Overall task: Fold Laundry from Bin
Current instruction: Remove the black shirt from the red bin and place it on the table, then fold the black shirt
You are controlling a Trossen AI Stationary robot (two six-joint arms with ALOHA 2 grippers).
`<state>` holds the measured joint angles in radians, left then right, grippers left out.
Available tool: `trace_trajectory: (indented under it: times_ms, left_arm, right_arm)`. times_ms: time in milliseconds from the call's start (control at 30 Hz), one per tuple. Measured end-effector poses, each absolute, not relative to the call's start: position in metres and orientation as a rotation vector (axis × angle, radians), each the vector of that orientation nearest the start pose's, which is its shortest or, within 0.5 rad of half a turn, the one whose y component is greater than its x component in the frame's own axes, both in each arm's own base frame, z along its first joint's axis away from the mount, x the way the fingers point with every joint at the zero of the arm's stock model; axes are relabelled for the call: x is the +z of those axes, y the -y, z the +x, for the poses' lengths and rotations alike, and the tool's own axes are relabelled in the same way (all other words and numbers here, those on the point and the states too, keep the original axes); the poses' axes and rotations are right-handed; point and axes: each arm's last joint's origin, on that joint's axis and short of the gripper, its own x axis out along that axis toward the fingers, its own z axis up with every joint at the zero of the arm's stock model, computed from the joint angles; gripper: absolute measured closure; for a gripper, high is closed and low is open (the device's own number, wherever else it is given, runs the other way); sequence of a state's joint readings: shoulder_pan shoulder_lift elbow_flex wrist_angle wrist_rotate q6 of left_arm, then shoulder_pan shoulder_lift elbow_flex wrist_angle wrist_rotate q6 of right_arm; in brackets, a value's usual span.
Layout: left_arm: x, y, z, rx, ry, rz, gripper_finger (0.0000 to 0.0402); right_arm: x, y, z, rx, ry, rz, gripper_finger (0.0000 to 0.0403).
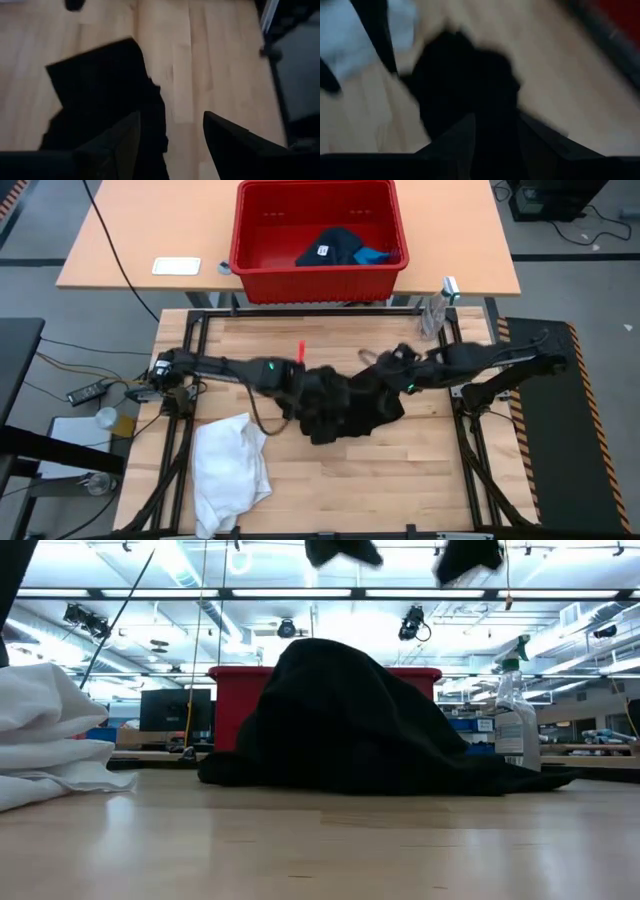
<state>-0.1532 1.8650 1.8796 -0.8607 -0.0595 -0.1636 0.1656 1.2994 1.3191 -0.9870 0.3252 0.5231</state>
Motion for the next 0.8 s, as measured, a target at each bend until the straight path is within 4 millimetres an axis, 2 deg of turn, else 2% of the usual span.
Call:
trace_trajectory:
  times_ms: [100,167,367,433,567,667,800]
  left_arm:
    - [0.315,0.071,0.403,-0.048,-0.870,-0.026,0.0183]
    - [0.297,0.078,0.400,-0.057,-0.917,-0.011,0.0183]
    - [0.253,0.097,0.393,-0.154,-0.935,0.128,0.0183]
    - [0.245,0.103,0.390,-0.144,-0.937,0.191,0.0183]
    - [0.235,0.118,0.378,0.022,-0.945,0.430,0.0182]
    - [0.231,0.129,0.373,0.011,-0.924,0.610,0.0182]
    - [0.224,0.133,0.371,-0.068,-0.928,0.609,0.0182]
  right_arm:
    - [0.314,-0.029,0.240,-0.416,-0.932,0.359,0.0249]
    - [0.302,-0.031,0.236,-0.440,-0.917,0.418,0.0249]
    - [0.285,-0.040,0.235,-0.413,-0.786,0.507,0.0249]
    - [0.282,-0.040,0.234,-0.411,-0.773,0.517,0.0249]
    - [0.277,-0.039,0.233,-0.422,-0.783,0.522,0.0249]
    - [0.278,-0.039,0.233,-0.421,-0.777,0.523,0.0249]
    - [0.278,-0.039,0.234,-0.423,-0.763,0.524,0.0249]
